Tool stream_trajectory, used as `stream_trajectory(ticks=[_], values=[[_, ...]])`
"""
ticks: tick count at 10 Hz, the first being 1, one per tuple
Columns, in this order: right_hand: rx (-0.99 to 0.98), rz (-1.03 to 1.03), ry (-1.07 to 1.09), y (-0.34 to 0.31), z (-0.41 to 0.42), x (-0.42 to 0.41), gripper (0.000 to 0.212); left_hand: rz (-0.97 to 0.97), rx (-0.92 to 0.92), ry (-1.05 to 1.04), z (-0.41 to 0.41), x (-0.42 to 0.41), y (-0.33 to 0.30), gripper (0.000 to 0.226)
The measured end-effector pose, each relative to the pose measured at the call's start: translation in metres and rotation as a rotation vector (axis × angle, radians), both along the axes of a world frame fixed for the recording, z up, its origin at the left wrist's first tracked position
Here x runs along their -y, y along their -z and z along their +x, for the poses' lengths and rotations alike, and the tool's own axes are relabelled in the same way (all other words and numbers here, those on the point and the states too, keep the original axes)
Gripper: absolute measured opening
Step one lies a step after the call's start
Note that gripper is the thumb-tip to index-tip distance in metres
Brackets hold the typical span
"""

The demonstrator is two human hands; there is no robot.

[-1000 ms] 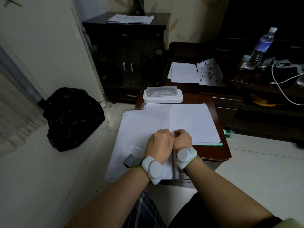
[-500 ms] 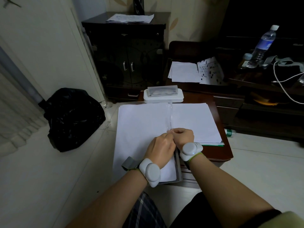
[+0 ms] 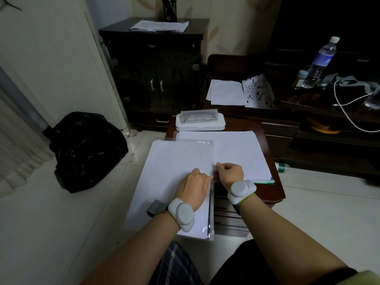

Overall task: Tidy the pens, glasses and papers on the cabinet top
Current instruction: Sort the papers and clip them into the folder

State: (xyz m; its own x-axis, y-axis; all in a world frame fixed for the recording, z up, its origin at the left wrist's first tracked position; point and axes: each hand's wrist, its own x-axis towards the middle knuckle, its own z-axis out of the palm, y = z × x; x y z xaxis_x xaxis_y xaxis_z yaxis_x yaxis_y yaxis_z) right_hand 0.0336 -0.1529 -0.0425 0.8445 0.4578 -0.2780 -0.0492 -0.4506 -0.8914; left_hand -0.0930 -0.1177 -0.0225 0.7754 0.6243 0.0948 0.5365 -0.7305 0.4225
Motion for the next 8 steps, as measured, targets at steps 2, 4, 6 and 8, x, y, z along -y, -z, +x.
stream_trajectory(ticks=[2,4,6,8], values=[[-0.083,-0.052,-0.029,-0.005,0.009,0.010,0.023,-0.058,-0.167,-0.582,-0.035,-0.052,0.005,0.080],[-0.092,-0.110,-0.086,-0.009,0.003,0.007,0.019,-0.452,-0.134,-0.793,-0.064,-0.079,0.019,0.109],[-0.073,-0.190,-0.026,-0.015,0.005,0.010,0.011,-0.491,0.004,-0.793,-0.069,-0.078,0.010,0.063],[-0.310,0.016,0.198,-0.015,0.014,0.021,0.026,-0.454,0.079,-0.790,-0.067,-0.074,-0.010,0.042]])
